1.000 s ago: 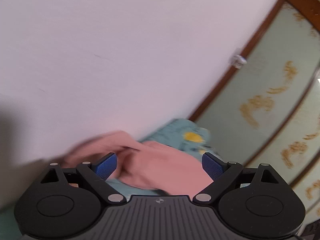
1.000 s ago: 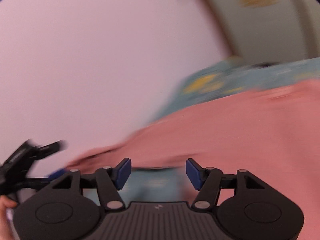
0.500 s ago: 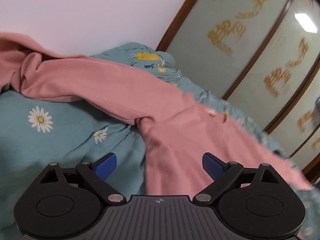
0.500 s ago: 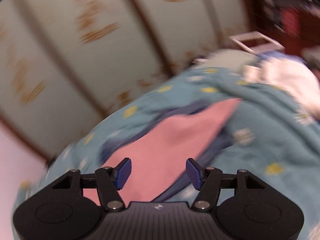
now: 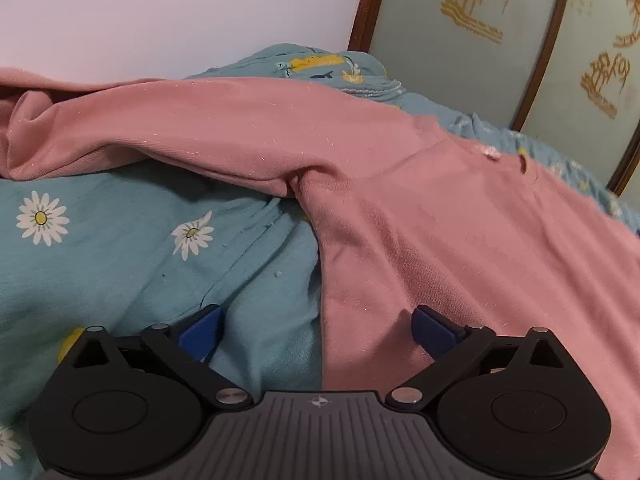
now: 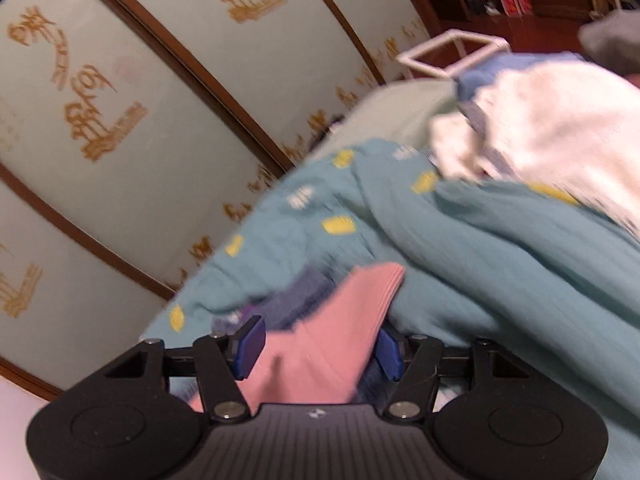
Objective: Fold clothes
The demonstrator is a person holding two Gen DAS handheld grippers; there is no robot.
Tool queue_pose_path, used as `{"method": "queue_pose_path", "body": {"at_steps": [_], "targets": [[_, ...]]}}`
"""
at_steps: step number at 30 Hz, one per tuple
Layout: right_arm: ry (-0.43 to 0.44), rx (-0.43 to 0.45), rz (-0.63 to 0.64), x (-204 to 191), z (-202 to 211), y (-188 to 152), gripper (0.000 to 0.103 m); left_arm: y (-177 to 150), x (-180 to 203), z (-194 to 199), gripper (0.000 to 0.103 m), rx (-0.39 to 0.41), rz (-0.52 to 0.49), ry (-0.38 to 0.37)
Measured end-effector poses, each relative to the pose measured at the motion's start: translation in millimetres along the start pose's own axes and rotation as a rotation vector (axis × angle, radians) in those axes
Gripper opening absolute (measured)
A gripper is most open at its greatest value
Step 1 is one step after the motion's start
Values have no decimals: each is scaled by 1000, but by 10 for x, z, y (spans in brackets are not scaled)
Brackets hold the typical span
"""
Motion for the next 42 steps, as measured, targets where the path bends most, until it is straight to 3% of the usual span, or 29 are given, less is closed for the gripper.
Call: {"method": "queue_pose_path", "body": {"at_steps": [1,4,6,14,18,20,25,30,33,35,40,42], "targets": [[-13,5,44,-50,-16,4,7,-9,4,-11,102,2,-8,7],[-107,-1,171,-154,-91,11,5,-5,-5,-47,103,3,-10,7],[-113,47,203,-205,-40,87,5,-1,-15,-57,103,5,-5,4],[-45,231,279,-548,182,697,5,25,11,-86,102,-8,-5,5],[3,289,296,-685,145,712,5,25,23,-91,102,-8,-12,12],[-41,260,296,-604,-4,641,5,27,27,-100,102,-10,-13,17],[-243,76,243,-58,-407,414,10,30,40,-117,102,-10,-22,26],[-258,114,276,106,-252,485,21,24,45,-141,103,-17,-30,33],[-328,250,389,-75,173,571,32,27,42,-133,103,-20,-29,30],[-259,285,505,-286,466,426,33,39,36,-97,101,-34,-28,19],[119,68,681,-772,1278,-482,37,38,2,198,97,-94,31,-42],[216,-37,678,-861,1552,-873,36,11,-10,343,97,-115,79,-87]]}}
Point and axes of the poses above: each gripper's, at about its wrist camera, not at the fingertips, and z roughly against the way its jaws point, x to its right, y to its top, the point moved 6 cm from there along -z, roughly the way its jaws point, and after that the axes turned 9 degrees about -y, right-handed, at the moved point
